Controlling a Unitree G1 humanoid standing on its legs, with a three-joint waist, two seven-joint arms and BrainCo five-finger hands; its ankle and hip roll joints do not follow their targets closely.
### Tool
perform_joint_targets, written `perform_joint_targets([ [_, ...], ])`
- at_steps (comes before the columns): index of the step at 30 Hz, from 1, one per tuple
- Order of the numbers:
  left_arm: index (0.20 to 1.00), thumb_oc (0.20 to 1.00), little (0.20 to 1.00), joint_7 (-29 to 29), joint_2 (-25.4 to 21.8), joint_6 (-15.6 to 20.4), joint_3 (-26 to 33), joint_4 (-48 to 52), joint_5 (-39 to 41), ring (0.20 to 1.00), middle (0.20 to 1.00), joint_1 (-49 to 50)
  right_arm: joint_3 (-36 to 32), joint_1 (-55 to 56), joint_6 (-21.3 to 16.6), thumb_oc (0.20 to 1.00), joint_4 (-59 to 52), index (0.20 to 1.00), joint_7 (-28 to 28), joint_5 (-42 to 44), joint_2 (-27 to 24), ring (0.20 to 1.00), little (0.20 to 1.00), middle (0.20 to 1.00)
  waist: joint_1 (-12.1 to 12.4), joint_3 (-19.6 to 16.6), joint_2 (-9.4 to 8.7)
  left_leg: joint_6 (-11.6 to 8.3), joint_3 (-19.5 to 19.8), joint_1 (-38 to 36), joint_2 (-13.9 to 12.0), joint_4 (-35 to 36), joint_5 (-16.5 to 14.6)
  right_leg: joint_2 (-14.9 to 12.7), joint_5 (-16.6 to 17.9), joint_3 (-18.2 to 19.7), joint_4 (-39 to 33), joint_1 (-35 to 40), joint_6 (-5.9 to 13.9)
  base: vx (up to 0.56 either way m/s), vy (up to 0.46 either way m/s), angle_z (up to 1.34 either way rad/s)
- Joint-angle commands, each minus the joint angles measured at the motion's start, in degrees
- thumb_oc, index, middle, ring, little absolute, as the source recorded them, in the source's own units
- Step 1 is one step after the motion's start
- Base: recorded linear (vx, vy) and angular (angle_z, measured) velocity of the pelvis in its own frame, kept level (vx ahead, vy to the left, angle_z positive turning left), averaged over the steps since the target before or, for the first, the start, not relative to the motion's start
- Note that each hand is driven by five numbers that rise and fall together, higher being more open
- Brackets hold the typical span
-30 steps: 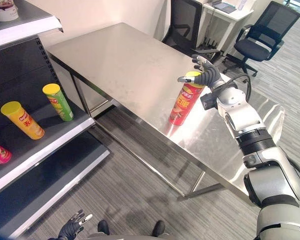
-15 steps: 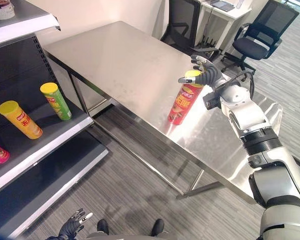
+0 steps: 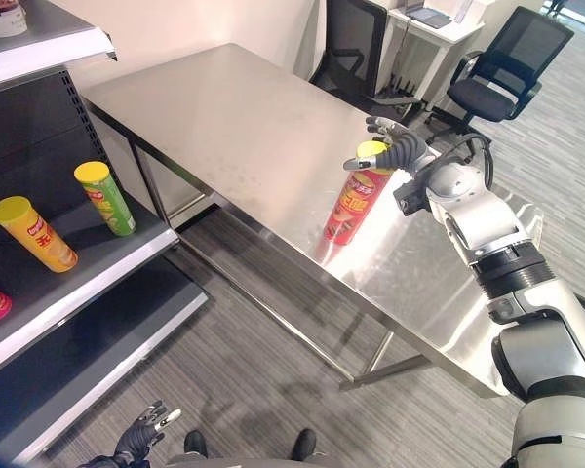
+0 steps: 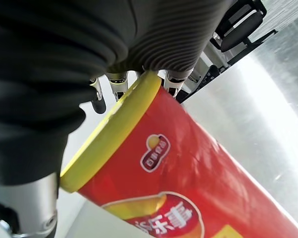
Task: Put the goods on the table back onto the shelves and tidy them up.
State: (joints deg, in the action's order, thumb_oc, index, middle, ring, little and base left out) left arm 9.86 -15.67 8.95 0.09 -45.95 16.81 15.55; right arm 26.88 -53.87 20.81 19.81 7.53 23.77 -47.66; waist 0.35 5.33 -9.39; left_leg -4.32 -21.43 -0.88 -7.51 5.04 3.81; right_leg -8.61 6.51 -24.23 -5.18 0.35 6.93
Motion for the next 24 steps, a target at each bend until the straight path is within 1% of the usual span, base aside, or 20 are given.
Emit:
perform_joint_targets([
  [1,1.000,1.000,1.000,0.29,-1.96,1.27,-0.18,1.45,-1.01,1.000,1.000,-0.34,4.92,-2.90,0.28,1.000,1.38,1.000,1.86,0.67,-4.16,1.000,1.000,1.000,0.93,0.60,0.00,-3.99,-1.59,-0.85,-2.72,-0.04,2.02,-1.15,-0.47,0.13,0.18,5.83,3.50,0.00,0.000,0.00],
  [4,1.000,1.000,1.000,0.32,-2.10,1.15,-0.08,1.05,-1.13,1.000,1.000,-0.40,5.84,-3.38,0.89,1.000,1.33,1.000,2.29,0.28,-5.10,1.000,1.000,1.000,0.87,0.58,-0.05,-4.02,-1.68,-0.85,-2.70,-0.04,2.04,-1.17,-0.41,0.09,0.18,5.84,3.52,0.00,0.000,0.00],
  [5,1.000,1.000,1.000,0.30,-2.17,1.15,0.06,1.05,-0.98,1.000,1.000,-0.46,6.74,-3.85,1.69,1.000,1.09,1.000,2.76,0.52,-5.54,1.000,1.000,1.000,0.85,0.57,-0.12,-4.02,-1.76,-0.90,-2.68,-0.04,2.01,-1.13,-0.36,0.09,0.18,5.87,3.53,0.00,0.000,0.00],
  [9,1.000,1.000,1.000,0.29,-2.15,1.08,0.29,1.34,-0.92,1.000,1.000,-0.50,7.32,-4.29,2.15,1.000,0.69,1.000,2.48,0.76,-6.14,1.000,1.000,1.000,0.65,0.48,-0.20,-3.95,-1.76,-0.74,-2.59,-0.04,2.07,-1.16,-0.16,0.24,0.18,5.62,3.51,0.00,0.000,0.00],
  [13,1.000,1.000,1.000,0.18,-2.14,1.02,0.05,1.07,-1.22,1.000,1.000,-0.85,6.33,-3.60,1.72,1.000,1.67,1.000,1.73,0.12,-5.15,1.000,1.000,1.000,0.65,0.43,-0.32,-3.92,-1.82,-0.73,-2.59,-0.04,2.00,-1.20,-0.03,0.52,0.18,5.42,3.49,0.00,0.000,0.00],
  [15,1.000,1.000,1.000,0.14,-2.32,1.01,0.02,1.09,-1.25,1.000,1.000,-0.97,6.21,-3.75,1.98,1.000,1.81,1.000,1.70,-0.13,-4.78,1.000,1.000,1.000,0.73,0.45,-0.35,-3.93,-1.83,-0.70,-2.63,-0.04,2.00,-1.20,-0.02,0.51,0.18,5.37,3.47,0.00,0.000,0.00],
  [19,1.000,1.000,1.000,0.04,-2.68,0.88,-0.22,1.51,-1.42,1.000,1.000,-1.35,6.41,-4.44,2.83,1.000,4.26,1.000,2.41,-1.04,-2.51,1.000,1.000,1.000,0.93,0.63,-0.47,-3.88,-1.80,-0.55,-2.66,-0.04,2.00,-1.19,0.10,0.58,0.18,5.23,3.41,0.00,0.000,0.00],
  [20,1.000,1.000,1.000,0.07,-2.74,0.86,-0.18,1.25,-1.43,1.000,1.000,-1.49,6.56,-4.62,3.09,0.539,4.70,0.539,2.72,-1.22,-2.07,0.539,0.539,0.539,0.95,0.64,-0.49,-3.88,-1.79,-0.55,-2.68,-0.04,2.02,-1.21,0.11,0.52,0.18,5.23,3.41,0.00,0.000,0.00],
  [21,1.000,1.000,1.000,0.07,-2.73,0.87,-0.16,1.24,-1.43,1.000,1.000,-1.50,6.57,-4.66,3.08,0.485,4.74,0.485,2.74,-1.24,-2.04,0.485,0.485,0.485,0.93,0.64,-0.50,-3.88,-1.79,-0.55,-2.67,-0.04,2.02,-1.22,0.11,0.51,0.18,5.23,3.41,0.00,0.000,0.00],
  [22,1.000,1.000,1.000,0.12,-2.86,0.77,-0.02,1.10,-1.39,1.000,1.000,-1.62,6.97,-5.10,3.49,0.313,5.21,0.313,3.03,-1.54,-1.72,0.313,0.313,0.313,0.96,0.65,-0.54,-3.87,-1.81,-0.56,-2.69,-0.04,2.00,-1.25,0.15,0.54,0.18,5.21,3.40,0.00,0.000,0.00],
  [23,1.000,1.000,1.000,0.12,-2.86,0.77,-0.01,1.10,-1.39,1.000,1.000,-1.62,6.98,-5.12,3.49,0.313,5.22,0.313,3.03,-1.54,-1.72,0.313,0.313,0.313,0.95,0.65,-0.53,-3.87,-1.80,-0.56,-2.69,-0.04,2.00,-1.25,0.15,0.54,0.18,5.21,3.40,0.00,0.000,0.00],
  [24,1.000,1.000,1.000,0.07,-2.89,0.76,0.07,1.23,-1.35,1.000,1.000,-1.65,7.12,-5.28,3.49,0.200,5.47,0.200,3.08,-1.57,-1.61,0.200,0.200,0.200,0.99,0.67,-0.54,-3.87,-1.79,-0.55,-2.69,-0.04,2.00,-1.26,0.20,0.50,0.18,5.19,3.42,0.00,0.000,0.00],
])
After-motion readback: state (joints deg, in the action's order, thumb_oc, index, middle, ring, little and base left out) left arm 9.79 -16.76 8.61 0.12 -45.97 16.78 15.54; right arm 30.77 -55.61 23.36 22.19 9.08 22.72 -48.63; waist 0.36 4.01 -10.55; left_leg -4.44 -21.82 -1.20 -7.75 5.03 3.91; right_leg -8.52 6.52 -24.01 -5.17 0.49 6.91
